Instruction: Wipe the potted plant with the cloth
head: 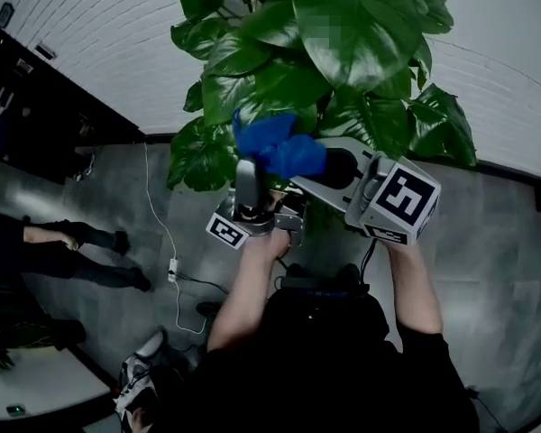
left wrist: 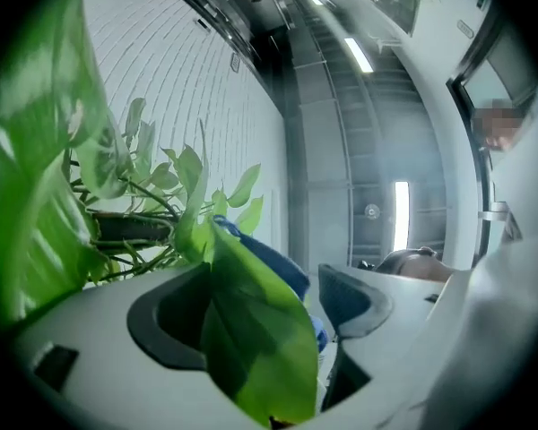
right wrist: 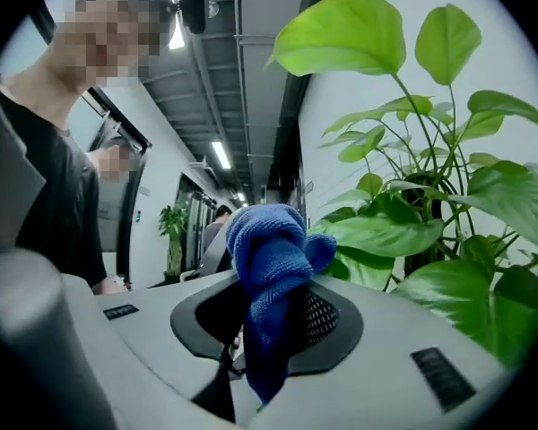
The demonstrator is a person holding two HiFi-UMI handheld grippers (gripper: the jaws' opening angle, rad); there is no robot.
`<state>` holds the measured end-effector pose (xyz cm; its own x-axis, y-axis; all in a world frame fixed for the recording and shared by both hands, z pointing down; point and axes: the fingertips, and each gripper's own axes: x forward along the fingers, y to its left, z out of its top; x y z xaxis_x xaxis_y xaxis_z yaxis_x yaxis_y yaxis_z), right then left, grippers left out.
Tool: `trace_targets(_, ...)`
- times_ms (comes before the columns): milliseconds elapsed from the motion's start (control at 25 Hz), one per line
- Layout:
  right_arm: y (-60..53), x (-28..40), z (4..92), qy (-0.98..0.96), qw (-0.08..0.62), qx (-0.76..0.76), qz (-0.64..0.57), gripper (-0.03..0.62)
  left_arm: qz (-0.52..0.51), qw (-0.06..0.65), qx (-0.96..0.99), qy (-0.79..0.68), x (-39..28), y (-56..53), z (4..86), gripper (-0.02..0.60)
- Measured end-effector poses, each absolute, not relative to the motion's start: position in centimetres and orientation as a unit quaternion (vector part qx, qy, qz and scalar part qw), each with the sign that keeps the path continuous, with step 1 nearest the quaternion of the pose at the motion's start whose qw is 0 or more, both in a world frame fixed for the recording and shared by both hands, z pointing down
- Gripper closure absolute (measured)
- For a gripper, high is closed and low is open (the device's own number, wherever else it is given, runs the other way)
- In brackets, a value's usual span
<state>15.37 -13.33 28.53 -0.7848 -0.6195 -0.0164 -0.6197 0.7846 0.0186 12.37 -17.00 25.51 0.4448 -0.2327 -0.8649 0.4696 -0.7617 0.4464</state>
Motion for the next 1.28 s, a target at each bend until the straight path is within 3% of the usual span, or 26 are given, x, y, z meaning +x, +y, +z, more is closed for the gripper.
trace_targets(200, -10.7, 13.6, 30.7, 0.960, -0.054, -0.276, -0.004, 0.479, -0.507, 0.305, 0.805, 0.048, 13.0, -15.7, 25.4, 0.154)
trace_targets(440, -9.6, 14.9, 32.1, 0.966, -0.061, -0.249, -0.030, 0.480, -0.498, 0.266, 0.825, 0.034, 13.5, -14.4, 25.9, 0.137)
trace_targets(520, -9.4, 16.3, 31.6, 0.966, -0.031, -0.253, -0.033, 0.480, -0.503, 0.267, 0.822, 0.028, 13.2, -14.2, 26.5, 0.135)
trace_targets(720, -10.0, 21.9, 24.9, 0.942, 0.133, -0.307, -0.036, 0.480, -0.509, 0.258, 0.821, -0.002, 12.0, -12.9, 26.9, 0.135)
trace_targets(840, -10.3, 22.7, 22.5, 0.932, 0.168, -0.322, -0.015, 0.480, -0.515, 0.248, 0.820, -0.014, 11.3, -12.4, 26.7, 0.135)
trace_targets(1120, -11.6, 14.3, 29.6, 0.965, 0.005, -0.262, -0.023, 0.480, -0.516, 0.213, 0.829, -0.024, 11.2, -11.0, 25.9, 0.135)
trace_targets(1280, -10.9, 14.1, 30.9, 0.967, 0.004, -0.248, -0.051, 0.480, -0.510, 0.213, 0.833, -0.027, 11.5, -11.0, 25.9, 0.135)
